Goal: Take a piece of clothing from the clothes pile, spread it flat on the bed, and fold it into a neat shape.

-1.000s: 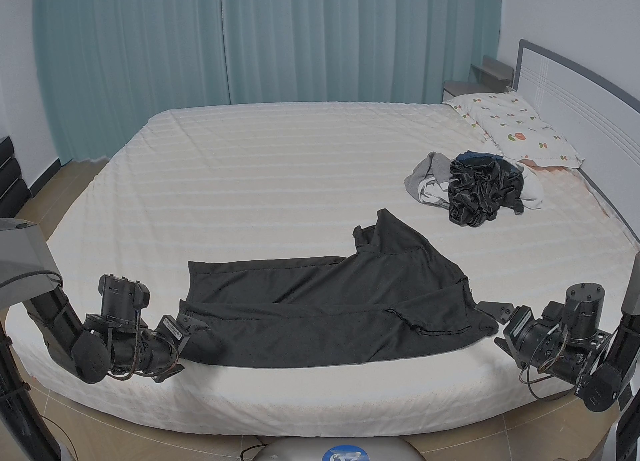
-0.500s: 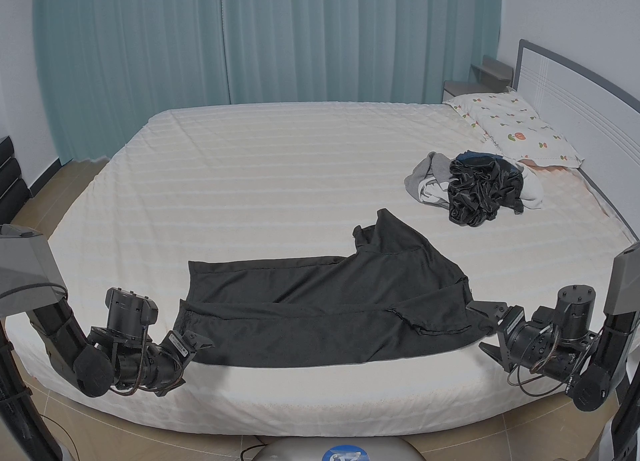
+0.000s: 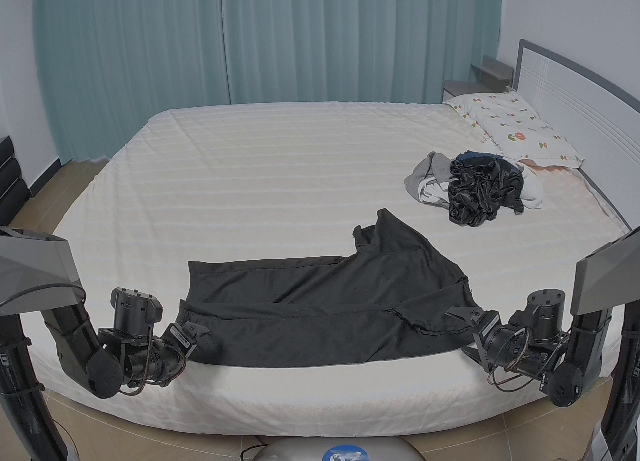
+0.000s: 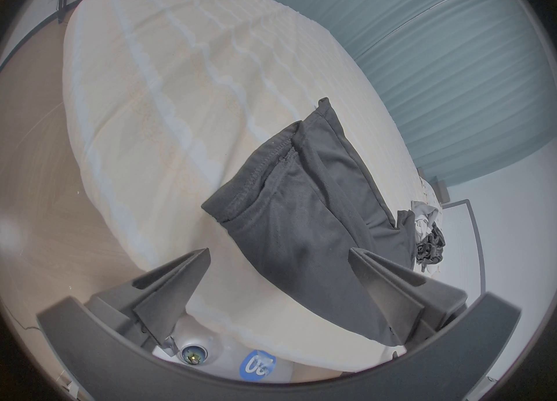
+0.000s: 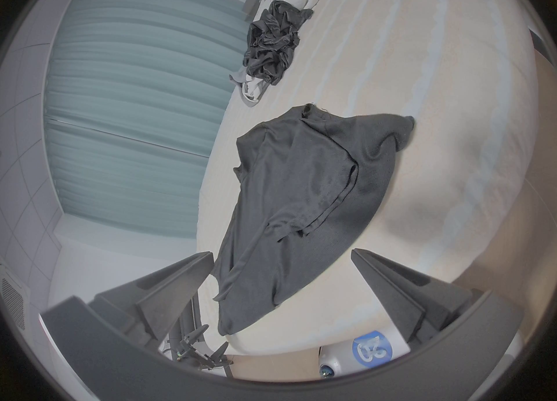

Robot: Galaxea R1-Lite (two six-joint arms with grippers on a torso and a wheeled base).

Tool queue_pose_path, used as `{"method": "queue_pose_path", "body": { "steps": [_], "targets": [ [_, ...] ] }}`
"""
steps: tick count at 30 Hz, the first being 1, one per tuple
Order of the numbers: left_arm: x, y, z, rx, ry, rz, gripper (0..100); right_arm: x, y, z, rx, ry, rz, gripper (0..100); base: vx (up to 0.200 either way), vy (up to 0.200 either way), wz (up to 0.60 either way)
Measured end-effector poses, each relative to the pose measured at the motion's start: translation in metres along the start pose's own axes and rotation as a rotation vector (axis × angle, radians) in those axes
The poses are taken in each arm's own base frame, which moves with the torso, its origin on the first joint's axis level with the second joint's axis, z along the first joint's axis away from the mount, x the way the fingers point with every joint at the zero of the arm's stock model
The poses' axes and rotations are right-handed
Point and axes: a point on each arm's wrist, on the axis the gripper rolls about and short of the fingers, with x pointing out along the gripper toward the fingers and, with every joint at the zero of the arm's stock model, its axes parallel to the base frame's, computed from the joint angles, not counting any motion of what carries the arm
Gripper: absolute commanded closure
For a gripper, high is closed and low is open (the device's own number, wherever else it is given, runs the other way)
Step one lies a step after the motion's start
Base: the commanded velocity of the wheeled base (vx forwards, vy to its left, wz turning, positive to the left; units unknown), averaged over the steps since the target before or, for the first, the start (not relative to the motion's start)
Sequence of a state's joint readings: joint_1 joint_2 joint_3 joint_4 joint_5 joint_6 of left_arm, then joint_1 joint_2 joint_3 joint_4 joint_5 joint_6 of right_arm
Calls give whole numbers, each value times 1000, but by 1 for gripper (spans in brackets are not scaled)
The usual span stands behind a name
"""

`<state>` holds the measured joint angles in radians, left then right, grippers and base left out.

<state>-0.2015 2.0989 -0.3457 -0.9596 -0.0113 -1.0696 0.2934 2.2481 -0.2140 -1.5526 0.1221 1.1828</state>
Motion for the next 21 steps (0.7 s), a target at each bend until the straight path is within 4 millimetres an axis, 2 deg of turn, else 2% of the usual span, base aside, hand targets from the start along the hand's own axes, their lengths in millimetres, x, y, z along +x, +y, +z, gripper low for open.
{"method": "queue_pose_path", "body": {
  "steps": [3,7,15,16,21],
  "targets": [
    [6,2,-1,4,-16,12,0,13,-2,1,-4,-17,-1,0,0,0,0],
    [12,2,-1,6,-19,16,0,20,-5,1,-2,-23,-5,0,0,0,0],
    [24,0,2,6,-74,42,0,23,-10,-2,4,-15,-25,0,0,0,0],
    [26,1,1,6,-76,47,100,23,-10,-2,4,-16,-27,0,0,0,0],
    [28,5,3,-1,-88,71,100,24,-11,-2,2,-49,-42,0,0,0,0]
  ]
}}
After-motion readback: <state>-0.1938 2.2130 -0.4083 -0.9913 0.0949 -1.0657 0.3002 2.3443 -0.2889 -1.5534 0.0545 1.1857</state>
